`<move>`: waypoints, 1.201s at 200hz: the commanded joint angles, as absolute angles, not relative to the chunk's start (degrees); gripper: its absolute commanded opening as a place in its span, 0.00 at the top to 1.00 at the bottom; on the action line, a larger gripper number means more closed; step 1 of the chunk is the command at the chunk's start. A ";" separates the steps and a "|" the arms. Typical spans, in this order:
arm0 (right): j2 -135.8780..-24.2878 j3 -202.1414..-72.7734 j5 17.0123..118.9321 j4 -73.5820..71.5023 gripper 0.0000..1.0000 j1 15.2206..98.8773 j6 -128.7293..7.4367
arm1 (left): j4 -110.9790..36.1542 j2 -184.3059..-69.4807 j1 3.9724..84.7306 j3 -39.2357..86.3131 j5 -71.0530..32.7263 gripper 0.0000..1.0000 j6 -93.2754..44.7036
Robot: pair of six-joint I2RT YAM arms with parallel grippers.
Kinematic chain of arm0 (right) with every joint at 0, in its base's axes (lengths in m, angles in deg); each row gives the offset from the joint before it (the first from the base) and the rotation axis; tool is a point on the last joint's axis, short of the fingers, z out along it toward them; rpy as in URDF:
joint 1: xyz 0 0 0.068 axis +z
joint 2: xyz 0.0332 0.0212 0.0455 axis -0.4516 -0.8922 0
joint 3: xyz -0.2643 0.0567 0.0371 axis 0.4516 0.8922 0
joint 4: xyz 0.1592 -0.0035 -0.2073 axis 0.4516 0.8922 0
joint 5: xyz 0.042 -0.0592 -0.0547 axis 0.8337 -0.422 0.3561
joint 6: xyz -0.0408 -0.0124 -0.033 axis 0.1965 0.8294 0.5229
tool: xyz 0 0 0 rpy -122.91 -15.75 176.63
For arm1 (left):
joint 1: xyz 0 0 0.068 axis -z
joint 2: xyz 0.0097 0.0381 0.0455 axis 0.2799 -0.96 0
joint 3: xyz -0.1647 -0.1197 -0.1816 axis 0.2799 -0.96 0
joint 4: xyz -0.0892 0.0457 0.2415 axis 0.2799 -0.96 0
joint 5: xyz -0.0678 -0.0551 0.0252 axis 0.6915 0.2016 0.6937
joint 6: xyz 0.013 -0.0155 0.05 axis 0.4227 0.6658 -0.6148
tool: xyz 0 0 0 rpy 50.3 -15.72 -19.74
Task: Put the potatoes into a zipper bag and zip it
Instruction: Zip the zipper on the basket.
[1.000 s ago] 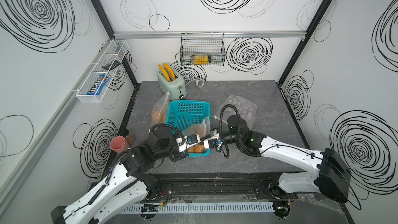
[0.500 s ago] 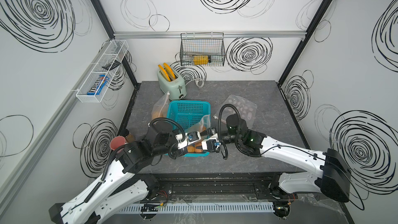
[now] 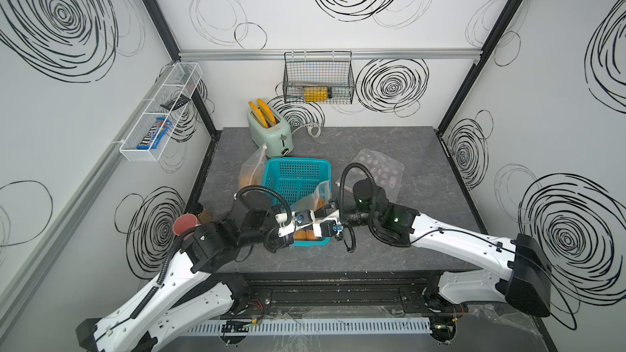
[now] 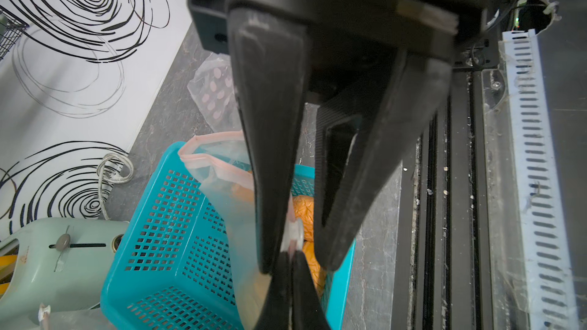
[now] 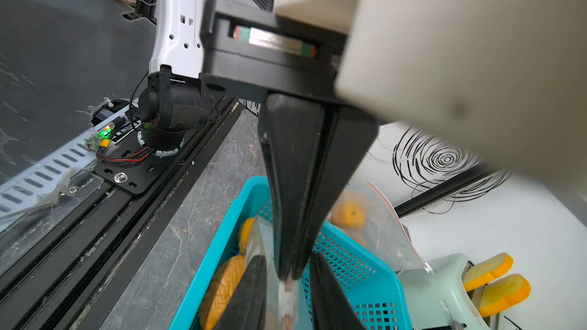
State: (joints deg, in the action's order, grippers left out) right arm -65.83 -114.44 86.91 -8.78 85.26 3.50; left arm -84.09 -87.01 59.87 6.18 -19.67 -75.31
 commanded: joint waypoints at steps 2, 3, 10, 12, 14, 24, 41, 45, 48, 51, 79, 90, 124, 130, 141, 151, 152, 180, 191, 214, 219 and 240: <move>-65.10 -115.47 83.86 -7.57 0.72 85.74 4.81 | -82.71 -86.71 60.26 7.21 -18.73 1.00 -76.57; -65.12 -115.47 83.76 -7.57 0.72 85.74 4.86 | -82.72 -86.71 60.23 7.21 -18.78 1.00 -76.57; -65.25 -115.48 83.37 -7.44 0.71 85.73 5.03 | -82.73 -86.62 60.28 7.05 -18.82 1.00 -76.58; -65.29 -115.53 83.30 -7.40 0.71 85.73 5.04 | -82.73 -86.58 60.24 6.99 -18.82 1.00 -76.53; -65.35 -115.48 83.17 -7.39 0.71 85.73 5.07 | -82.66 -86.54 60.21 6.96 -18.78 1.00 -76.56; -65.55 -115.46 82.65 -7.56 0.70 85.73 5.12 | -82.34 -86.32 60.28 6.69 -18.98 1.00 -76.33; -65.73 -115.46 82.46 -7.63 0.72 85.75 5.08 | -82.03 -86.00 60.22 6.16 -18.84 1.00 -76.23; -65.68 -115.51 82.58 -7.50 0.72 85.73 5.08 | -82.01 -86.00 60.28 6.16 -18.95 1.00 -76.19; -65.66 -115.51 82.68 -7.47 0.72 85.73 5.08 | -82.01 -86.00 60.29 6.16 -18.96 1.00 -76.22; -65.74 -115.43 82.69 -7.54 0.73 85.73 5.03 | -82.03 -86.00 60.27 6.16 -18.99 1.00 -76.22; -65.83 -115.30 81.99 -7.20 0.76 85.74 5.08 | -81.99 -85.92 60.32 6.09 -19.16 1.00 -76.31; -65.68 -115.11 81.73 -7.30 0.77 85.74 5.08 | -81.85 -85.87 60.31 5.98 -19.08 1.00 -76.28; -65.35 -115.06 82.25 -7.30 0.83 85.74 5.06 | -81.50 -86.09 60.35 5.72 -18.93 1.00 -76.09; -65.38 -115.15 82.25 -7.13 0.84 85.75 5.06 | -81.42 -86.13 60.30 5.72 -18.92 1.00 -76.03; -65.32 -115.29 82.25 -7.03 0.86 85.87 4.99 | -81.32 -86.24 60.37 5.72 -18.91 1.00 -75.66; -65.18 -115.29 82.25 -7.17 0.88 85.92 4.74 | -81.17 -86.34 60.33 5.78 -19.21 1.00 -75.07; -65.15 -115.37 82.25 -7.14 0.88 85.91 4.69 | -81.16 -86.35 60.31 5.79 -19.24 1.00 -74.99; -64.69 -116.66 80.59 -5.90 0.90 86.41 4.29 | -80.81 -86.79 60.28 7.83 -22.85 1.00 -72.04; -64.53 -117.41 80.02 -5.29 0.91 86.44 3.92 | -81.47 -86.88 60.28 9.20 -23.28 1.00 -72.00; -63.84 -119.08 79.34 -4.42 0.92 86.56 2.00 | -83.58 -87.70 60.25 12.79 -25.94 1.00 -72.27; -63.61 -119.35 79.31 -4.27 0.92 86.53 1.43 | -84.04 -87.91 60.28 13.69 -26.55 1.00 -72.31; -62.81 -120.58 79.21 -3.81 0.92 86.56 -0.33 | -85.49 -88.71 60.22 17.26 -29.64 1.00 -72.77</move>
